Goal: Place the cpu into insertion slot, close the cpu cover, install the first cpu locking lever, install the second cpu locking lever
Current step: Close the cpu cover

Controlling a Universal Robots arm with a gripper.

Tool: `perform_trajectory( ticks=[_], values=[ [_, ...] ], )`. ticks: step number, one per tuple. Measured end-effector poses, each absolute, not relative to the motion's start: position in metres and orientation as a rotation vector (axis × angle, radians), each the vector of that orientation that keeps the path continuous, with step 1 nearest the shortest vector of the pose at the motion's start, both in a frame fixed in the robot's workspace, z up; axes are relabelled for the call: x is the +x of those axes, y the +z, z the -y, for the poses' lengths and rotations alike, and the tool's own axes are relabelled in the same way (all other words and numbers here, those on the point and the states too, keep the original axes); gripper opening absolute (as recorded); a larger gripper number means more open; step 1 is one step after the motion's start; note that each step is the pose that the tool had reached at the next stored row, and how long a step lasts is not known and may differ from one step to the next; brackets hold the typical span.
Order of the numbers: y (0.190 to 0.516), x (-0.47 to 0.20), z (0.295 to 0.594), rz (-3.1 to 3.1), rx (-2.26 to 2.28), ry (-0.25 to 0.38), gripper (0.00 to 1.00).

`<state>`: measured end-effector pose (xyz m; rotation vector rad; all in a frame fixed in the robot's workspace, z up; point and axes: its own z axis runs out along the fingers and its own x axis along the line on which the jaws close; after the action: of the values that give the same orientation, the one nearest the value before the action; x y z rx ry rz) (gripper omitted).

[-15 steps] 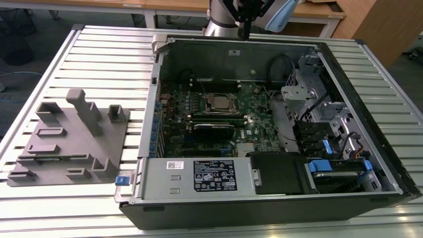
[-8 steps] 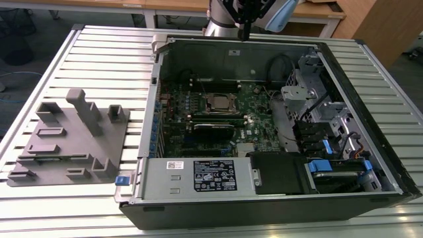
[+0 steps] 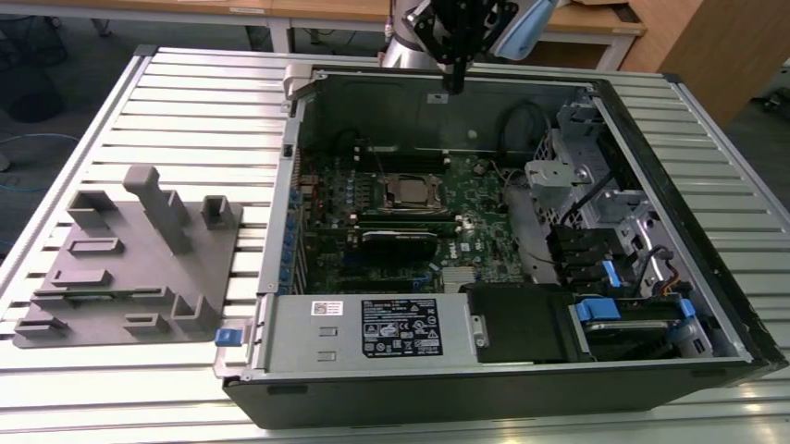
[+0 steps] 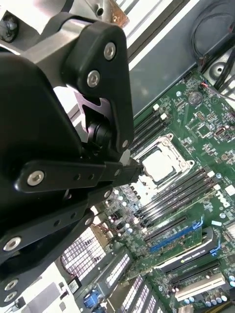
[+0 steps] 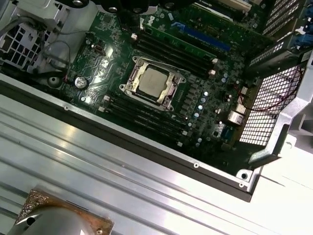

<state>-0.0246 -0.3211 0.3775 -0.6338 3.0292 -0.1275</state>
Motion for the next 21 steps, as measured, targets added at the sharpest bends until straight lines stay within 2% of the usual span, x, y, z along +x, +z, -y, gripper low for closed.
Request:
perform_trajectory(
  ticks=[9,21],
  values=[
    [0.3771,-0.0246,0.3211,-3.03,-0.629,-0.128,0.1],
    [0.3694,-0.0246,0.3214,-3.077,-0.387,-0.122,0.1]
  ],
)
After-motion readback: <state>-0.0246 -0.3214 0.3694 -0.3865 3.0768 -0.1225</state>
